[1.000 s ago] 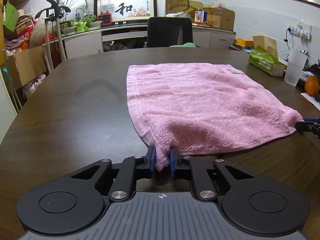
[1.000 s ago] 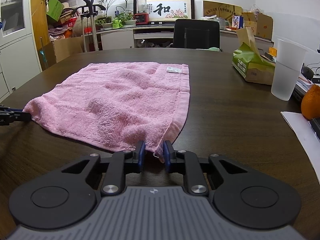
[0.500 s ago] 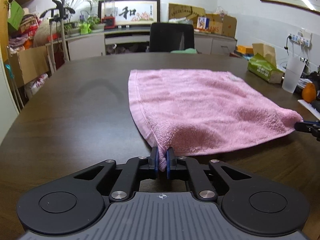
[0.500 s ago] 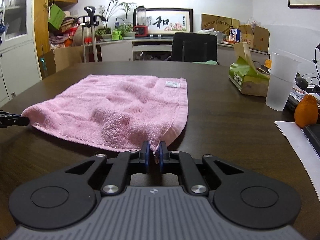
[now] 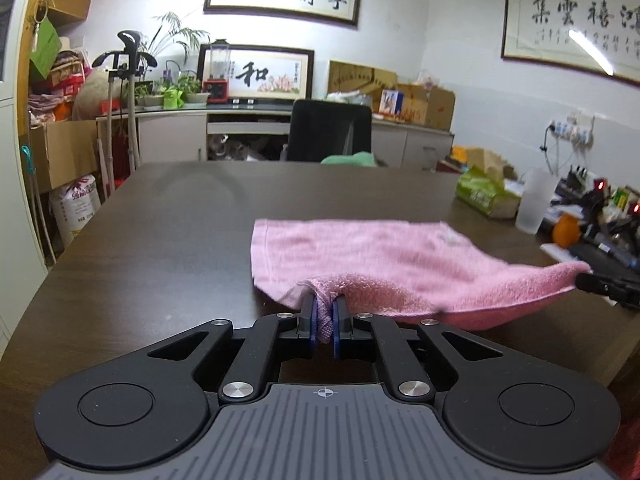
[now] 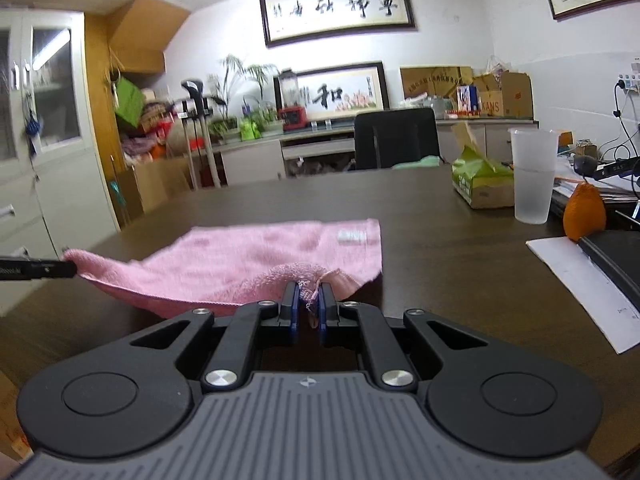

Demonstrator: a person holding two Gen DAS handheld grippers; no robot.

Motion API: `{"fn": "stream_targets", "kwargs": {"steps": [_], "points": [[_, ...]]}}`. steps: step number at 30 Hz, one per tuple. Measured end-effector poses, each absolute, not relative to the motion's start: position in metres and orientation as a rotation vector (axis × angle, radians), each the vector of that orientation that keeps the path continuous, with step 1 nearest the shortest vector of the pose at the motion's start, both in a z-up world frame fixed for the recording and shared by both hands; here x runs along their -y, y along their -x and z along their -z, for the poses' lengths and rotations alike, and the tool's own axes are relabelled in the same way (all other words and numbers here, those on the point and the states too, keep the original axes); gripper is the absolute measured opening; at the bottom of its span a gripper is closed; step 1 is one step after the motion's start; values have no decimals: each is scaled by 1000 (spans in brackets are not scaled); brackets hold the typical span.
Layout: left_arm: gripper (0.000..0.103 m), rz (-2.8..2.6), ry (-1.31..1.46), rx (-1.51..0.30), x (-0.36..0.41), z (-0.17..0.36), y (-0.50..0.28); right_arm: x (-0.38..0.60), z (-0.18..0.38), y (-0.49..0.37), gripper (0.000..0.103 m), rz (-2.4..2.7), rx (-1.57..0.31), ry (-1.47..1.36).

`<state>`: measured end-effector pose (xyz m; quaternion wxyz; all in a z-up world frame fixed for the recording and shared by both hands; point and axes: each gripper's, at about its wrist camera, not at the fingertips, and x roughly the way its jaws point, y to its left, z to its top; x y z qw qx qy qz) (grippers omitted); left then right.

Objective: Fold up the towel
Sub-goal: 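Lift the gripped hem with both tools and fold it over the towel, then open both tools to release the folded hem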

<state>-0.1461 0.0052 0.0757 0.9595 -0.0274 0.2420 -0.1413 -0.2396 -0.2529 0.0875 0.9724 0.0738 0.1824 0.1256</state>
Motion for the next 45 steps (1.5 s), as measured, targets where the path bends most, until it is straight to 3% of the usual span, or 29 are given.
{"fn": "stream_targets", "kwargs": {"steps": [6,11,24,28,35,45], "points": [[7,293,67,-440,0,-94,125,258,-109,229,10,-254,-306,-165],[7,251,101,-513,5,-87,68,262,-118,177,10,-225,-309,-199],[7,141,112,-650,9,-45,-37,246,-86,68,10,-135,-450,-171],[9,121,114,-668,7,-39,-44,244,-76,48,12,-125,-490,-175],[16,12,140,-683,4,-35,-54,247,-66,28,27,-95,-513,-232],[21,107,119,-660,-10,-37,-34,231,-64,44,30,-174,-529,-162]]}}
